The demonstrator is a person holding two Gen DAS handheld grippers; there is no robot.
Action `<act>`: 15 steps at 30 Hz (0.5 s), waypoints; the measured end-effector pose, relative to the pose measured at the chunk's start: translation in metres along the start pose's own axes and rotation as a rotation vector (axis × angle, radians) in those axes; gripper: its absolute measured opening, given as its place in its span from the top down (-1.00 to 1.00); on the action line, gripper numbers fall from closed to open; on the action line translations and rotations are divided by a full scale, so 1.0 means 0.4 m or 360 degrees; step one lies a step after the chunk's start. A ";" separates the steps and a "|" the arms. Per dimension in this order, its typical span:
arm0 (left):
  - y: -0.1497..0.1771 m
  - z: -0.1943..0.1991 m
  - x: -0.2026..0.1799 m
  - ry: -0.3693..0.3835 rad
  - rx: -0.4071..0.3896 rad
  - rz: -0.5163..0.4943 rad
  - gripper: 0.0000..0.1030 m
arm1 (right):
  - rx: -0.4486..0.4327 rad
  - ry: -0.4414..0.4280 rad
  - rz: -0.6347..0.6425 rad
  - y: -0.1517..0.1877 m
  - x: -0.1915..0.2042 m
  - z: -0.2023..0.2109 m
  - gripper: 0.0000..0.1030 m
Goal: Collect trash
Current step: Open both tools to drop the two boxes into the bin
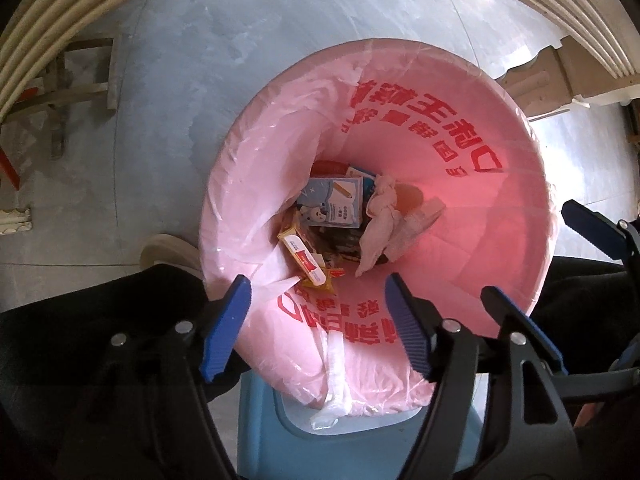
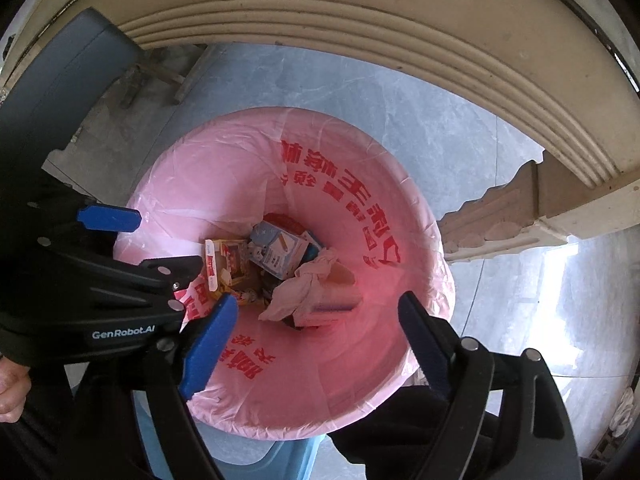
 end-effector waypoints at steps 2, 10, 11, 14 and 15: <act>0.000 0.006 0.005 0.0003 -0.0007 0.0014 -0.39 | -0.0005 0.0000 -0.0017 -0.001 -0.005 0.004 -0.63; 0.002 0.039 0.021 0.0002 -0.0057 0.0052 -0.49 | -0.0042 -0.0023 -0.0050 -0.006 -0.005 0.026 -0.74; 0.002 0.043 0.023 -0.0009 -0.0068 0.0054 -0.54 | -0.0047 -0.0015 -0.0055 -0.007 -0.006 0.031 -0.76; 0.001 0.065 0.027 -0.0076 -0.0131 0.0049 -0.57 | -0.0063 0.0007 -0.0060 -0.011 -0.002 0.050 -0.77; 0.000 0.077 0.028 -0.0122 -0.0161 0.0039 -0.57 | -0.0069 0.0022 -0.0056 -0.012 0.000 0.058 -0.77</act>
Point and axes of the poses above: each gripper's, at about its wrist camera, not at the fingertips, and z roughly against the way its jaws point, x to its left, y to its underside, the point moved 6 cm from there along -z, roughly the way its jaws point, and after that the axes turned 13 degrees about -x, right-handed, at the moved point
